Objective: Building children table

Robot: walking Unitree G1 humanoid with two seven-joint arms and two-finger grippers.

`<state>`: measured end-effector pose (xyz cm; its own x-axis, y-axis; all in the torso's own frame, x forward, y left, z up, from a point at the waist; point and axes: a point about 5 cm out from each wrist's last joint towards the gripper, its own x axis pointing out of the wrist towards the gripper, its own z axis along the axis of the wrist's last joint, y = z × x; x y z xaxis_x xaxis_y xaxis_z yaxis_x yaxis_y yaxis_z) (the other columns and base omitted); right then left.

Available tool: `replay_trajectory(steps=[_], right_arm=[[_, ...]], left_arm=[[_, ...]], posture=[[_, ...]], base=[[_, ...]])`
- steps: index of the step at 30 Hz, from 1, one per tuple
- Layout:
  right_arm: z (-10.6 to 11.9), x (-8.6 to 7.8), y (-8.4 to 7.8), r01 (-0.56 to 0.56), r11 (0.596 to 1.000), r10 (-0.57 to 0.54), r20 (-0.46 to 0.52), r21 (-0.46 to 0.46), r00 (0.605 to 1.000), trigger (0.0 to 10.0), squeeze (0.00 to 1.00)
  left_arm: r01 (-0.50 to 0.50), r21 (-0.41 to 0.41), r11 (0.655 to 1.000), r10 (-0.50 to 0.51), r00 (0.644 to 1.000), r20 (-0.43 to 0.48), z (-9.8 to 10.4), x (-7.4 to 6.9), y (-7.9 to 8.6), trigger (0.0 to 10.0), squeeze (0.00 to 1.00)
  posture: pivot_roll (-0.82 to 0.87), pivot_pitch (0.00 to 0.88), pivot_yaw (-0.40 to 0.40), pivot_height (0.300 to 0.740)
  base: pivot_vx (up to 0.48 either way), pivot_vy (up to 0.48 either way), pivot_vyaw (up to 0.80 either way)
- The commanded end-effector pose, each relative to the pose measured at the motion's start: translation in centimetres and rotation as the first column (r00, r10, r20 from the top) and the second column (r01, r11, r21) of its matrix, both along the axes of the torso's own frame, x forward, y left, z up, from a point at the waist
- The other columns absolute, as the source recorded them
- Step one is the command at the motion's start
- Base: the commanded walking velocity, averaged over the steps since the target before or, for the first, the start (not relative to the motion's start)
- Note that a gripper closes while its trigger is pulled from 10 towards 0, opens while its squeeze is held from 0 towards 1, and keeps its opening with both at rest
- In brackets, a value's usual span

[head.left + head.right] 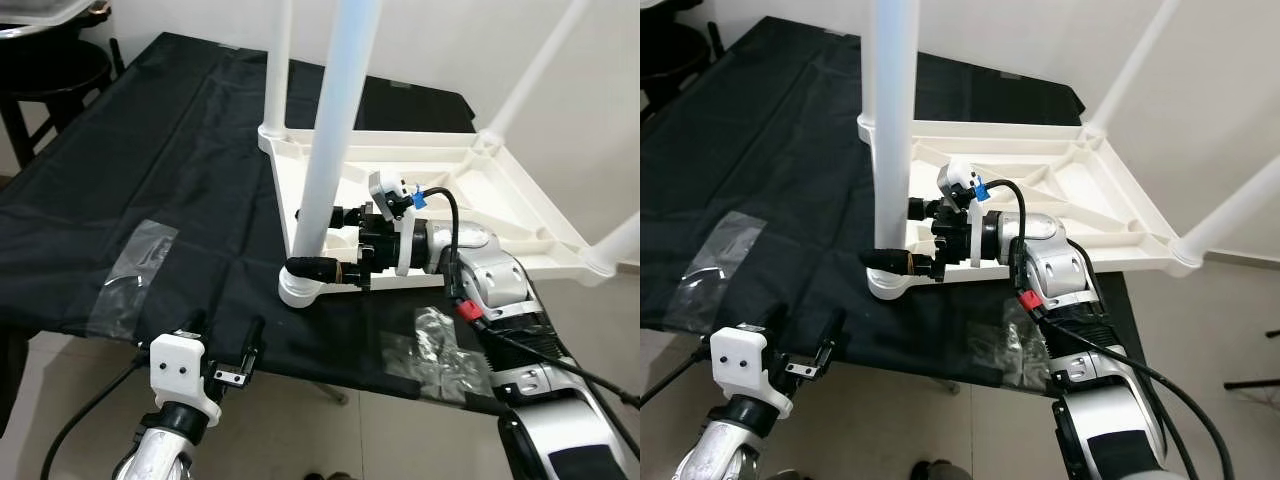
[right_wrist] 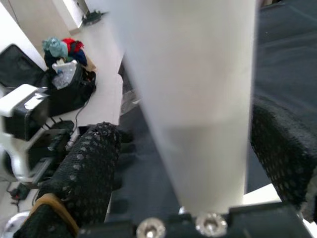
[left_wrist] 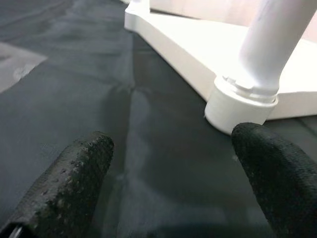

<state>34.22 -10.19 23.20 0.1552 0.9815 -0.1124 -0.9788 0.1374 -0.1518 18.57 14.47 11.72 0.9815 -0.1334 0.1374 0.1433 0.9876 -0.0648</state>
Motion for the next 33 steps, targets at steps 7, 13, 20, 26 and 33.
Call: replay_trajectory(steps=[7, 13, 20, 26, 33], right_arm=[[0.5, 2.0, -0.6, 0.046, 0.993, -0.035, 0.092, -0.109, 0.995, 10.0, 0.0], [1.1, 2.4, -0.8, 0.015, 0.996, -0.007, 0.09, -0.091, 0.996, 0.0, 0.0], [0.9, 2.3, -0.6, -0.04, 0.995, 0.048, 0.09, -0.092, 0.995, 0.0, 0.0], [0.7, 2.1, -0.4, -0.063, 0.995, 0.071, 0.101, -0.079, 0.992, 0.0, 0.0], [-4.2, 0.5, 2.7, 0.46, 0.886, -0.457, -0.061, 0.055, 0.887, 0.0, 0.0]], left_arm=[[-0.001, 0.007, 1.0, 0.001, 0.999, -0.037, 0.2, -1.6, -0.1, 10.0, 0.0], [-0.006, 0.007, 1.0, 0.007, 0.999, -0.047, 0.4, -2.2, -0.1, 10.0, 0.0], [-0.006, 0.006, 1.0, 0.006, 0.998, -0.055, 0.5, -2.2, -0.2, 10.0, 0.0], [-0.009, 0.007, 1.0, 0.009, 0.998, -0.056, 0.4, -1.8, -0.1, 10.0, 0.0], [-0.01, 0.009, 1.0, 0.011, 0.999, -0.045, 0.1, -0.6, 0.1, 10.0, 0.0]], posture=[[0.17, 0.253, -0.154, 0.74], [0.17, 0.268, -0.149, 0.74], [0.17, 0.265, -0.151, 0.74], [0.16, 0.246, -0.157, 0.74], [0.11, 0.201, -0.176, 0.74]], base=[[0.0, 0.0, 0.0], [0.0, 0.0, 0.0], [0.0, 0.0, 0.0], [0.0, 0.0, 0.0], [0.0, 0.0, 0.0]])
